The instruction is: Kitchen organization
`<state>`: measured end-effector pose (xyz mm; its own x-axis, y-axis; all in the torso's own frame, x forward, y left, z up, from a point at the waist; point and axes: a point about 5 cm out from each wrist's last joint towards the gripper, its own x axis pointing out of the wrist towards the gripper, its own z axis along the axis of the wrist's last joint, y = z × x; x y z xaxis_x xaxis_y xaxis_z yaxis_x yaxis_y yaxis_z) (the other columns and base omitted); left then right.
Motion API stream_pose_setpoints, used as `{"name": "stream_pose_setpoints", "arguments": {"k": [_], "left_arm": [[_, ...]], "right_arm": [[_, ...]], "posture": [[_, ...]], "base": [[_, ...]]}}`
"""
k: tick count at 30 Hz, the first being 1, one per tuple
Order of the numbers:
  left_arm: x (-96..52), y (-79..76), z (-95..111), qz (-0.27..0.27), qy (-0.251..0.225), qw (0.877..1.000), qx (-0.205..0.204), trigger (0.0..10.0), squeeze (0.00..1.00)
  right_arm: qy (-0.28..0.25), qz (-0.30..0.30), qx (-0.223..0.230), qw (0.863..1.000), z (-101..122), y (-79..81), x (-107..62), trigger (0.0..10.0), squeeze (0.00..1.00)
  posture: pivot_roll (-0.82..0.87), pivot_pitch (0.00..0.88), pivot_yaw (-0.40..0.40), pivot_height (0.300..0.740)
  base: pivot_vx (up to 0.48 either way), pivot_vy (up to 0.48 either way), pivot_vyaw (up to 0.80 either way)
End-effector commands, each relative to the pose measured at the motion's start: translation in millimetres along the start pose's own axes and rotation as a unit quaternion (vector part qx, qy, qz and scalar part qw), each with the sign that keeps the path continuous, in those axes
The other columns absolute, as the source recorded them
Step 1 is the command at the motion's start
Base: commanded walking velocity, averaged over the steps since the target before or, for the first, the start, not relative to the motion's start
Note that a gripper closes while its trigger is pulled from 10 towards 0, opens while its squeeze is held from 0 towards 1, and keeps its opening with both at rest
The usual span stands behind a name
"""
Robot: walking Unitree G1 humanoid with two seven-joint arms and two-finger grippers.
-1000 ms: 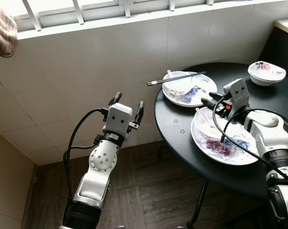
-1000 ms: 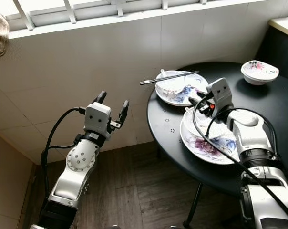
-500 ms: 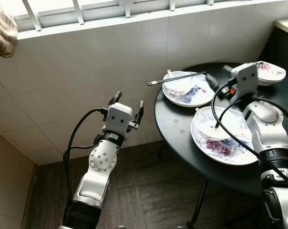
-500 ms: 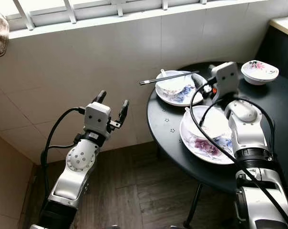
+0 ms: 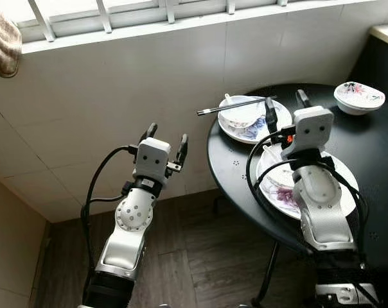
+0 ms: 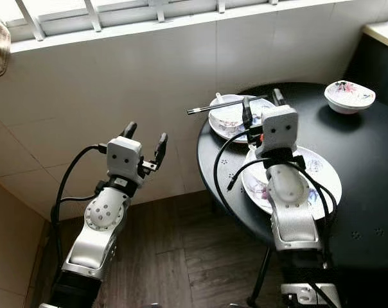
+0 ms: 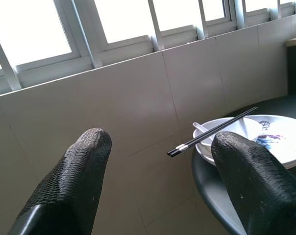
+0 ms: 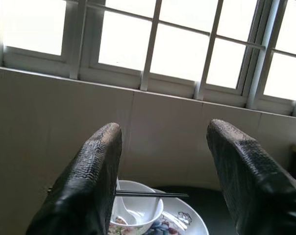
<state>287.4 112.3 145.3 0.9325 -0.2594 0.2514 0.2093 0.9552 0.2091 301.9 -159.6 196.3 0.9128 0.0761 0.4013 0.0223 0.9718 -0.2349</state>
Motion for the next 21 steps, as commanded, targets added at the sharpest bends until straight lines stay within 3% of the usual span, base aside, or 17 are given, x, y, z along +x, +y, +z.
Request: {"name": "stream_pose_setpoints", "arguments": {"k": [1, 6, 10, 16, 21], "left_arm": [[-1.7, 0.8, 0, -0.003, 0.001, 1.0, 0.003, 10.0, 0.0], [-4.2, 3.6, -1, 0.002, 0.003, 1.0, 0.012, 10.0, 0.0], [-6.0, 5.0, -2, 0.008, 0.004, 1.0, 0.012, 10.0, 0.0], [-9.0, 0.5, -4, 0.001, 0.008, 1.0, 0.012, 10.0, 0.0], [-11.4, 3.9, -5, 0.004, 0.013, 1.0, 0.016, 10.0, 0.0]], "right_arm": [[0.027, -0.013, -0.017, 0.999, 0, 1.0, -4.1, 10.0, 0.0], [0.085, -0.022, -0.017, 0.996, -8, 11.1, -15.9, 10.0, 0.0], [0.085, 0.029, -0.019, 0.996, -8, 17.6, -23.4, 10.0, 0.0], [0.086, 0.046, -0.025, 0.995, -5, 20.7, -22.4, 10.0, 0.0], [0.075, 0.1, -0.041, 0.991, -6, 34.0, -28.5, 10.0, 0.0]], "posture": [[-0.16, 0.0, 0.024, 0.74], [-0.16, 0.0, 0.001, 0.74], [-0.16, 0.0, 0.003, 0.74], [-0.16, 0.0, 0.002, 0.74], [-0.15, 0.0, 0.001, 0.74]], "base": [[0.0, 0.0, 0.0], [0.0, 0.0, 0.0], [0.0, 0.0, 0.0], [0.0, 0.0, 0.0], [0.0, 0.0, 0.0]]}}
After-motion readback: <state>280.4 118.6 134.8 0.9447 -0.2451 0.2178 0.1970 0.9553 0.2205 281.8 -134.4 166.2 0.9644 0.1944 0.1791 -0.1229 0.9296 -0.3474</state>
